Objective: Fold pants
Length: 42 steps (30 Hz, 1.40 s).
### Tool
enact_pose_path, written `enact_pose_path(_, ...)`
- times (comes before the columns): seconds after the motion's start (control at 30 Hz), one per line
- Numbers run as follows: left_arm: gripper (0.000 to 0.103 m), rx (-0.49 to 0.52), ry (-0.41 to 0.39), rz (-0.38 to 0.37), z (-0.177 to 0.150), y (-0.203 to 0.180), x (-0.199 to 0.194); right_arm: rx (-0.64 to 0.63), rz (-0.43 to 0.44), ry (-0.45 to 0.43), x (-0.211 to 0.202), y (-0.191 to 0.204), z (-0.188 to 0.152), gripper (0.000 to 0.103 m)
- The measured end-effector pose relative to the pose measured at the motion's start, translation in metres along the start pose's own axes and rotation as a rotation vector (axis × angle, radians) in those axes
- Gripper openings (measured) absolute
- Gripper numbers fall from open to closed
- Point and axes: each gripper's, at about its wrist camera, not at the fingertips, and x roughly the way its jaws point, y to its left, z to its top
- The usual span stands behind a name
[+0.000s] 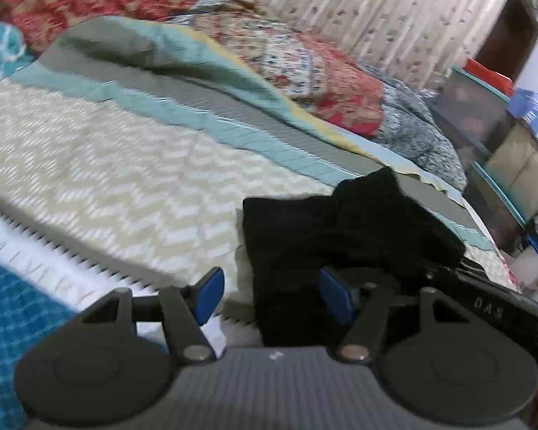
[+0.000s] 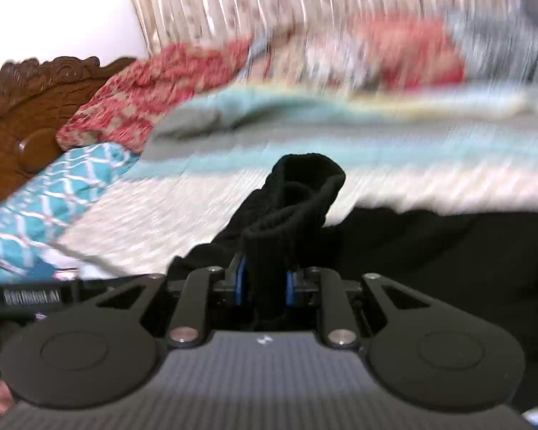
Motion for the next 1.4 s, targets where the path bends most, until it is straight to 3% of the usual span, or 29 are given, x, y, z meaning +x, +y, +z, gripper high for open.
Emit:
enact_pose_path(0.17,0.059,0.068,0.086,0.037,-0.002,-0.035,0.041,0.245,-0.035,0.209,0.035,-0.064,-0.027,0.03)
enact_pose_path(0.2,0.06,0.078,0.119,0.057,-0.005,-0.039,0.051,0.277,-0.055,0.223,0.038,-0.072,-0.035,0.038)
enact_pose_path(0.33,0.068,0.169,0.189,0.189,-0.022,-0.046,0.079,0.425,-0.048,0.174,0.026,-0.091,-0.033,0.045)
enact_pose_path(0.47,0.076,0.13,0.198,0.195,-0.026,-0.033,0.077,0.385,-0.134,0.026,-0.004,-0.09,-0.02,0.05)
enact_pose_path(0.67,0.076,0.141,0.187,0.203,-0.025,-0.038,0.066,0.251,-0.089,-0.05,-0.012,-0.062,-0.03,0.047)
enact_pose_path(0.73,0.076,0.163,0.184,0.219,-0.025,-0.042,0.065,0.204,-0.053,-0.024,-0.007,-0.057,-0.029,0.042)
enact_pose_path(0.8,0.076,0.178,0.187,0.238,-0.026,-0.045,0.065,0.204,-0.028,0.054,0.015,-0.054,-0.031,0.038)
enact_pose_path(0.9,0.076,0.178,0.199,0.252,-0.027,-0.047,0.068,0.247,-0.087,0.216,0.053,-0.068,-0.047,0.036)
enact_pose_path(1.0,0.076,0.188,0.195,0.268,-0.028,-0.049,0.067,0.326,-0.059,0.2,0.047,-0.081,-0.044,0.036)
enact_pose_path(1.13,0.076,0.186,0.199,0.282,-0.027,-0.051,0.065,0.271,-0.064,0.15,0.027,-0.075,-0.037,0.039)
enact_pose_path(1.4,0.076,0.194,0.2,0.303,-0.029,-0.055,0.062,0.295,-0.077,0.108,-0.011,-0.076,-0.069,0.041)
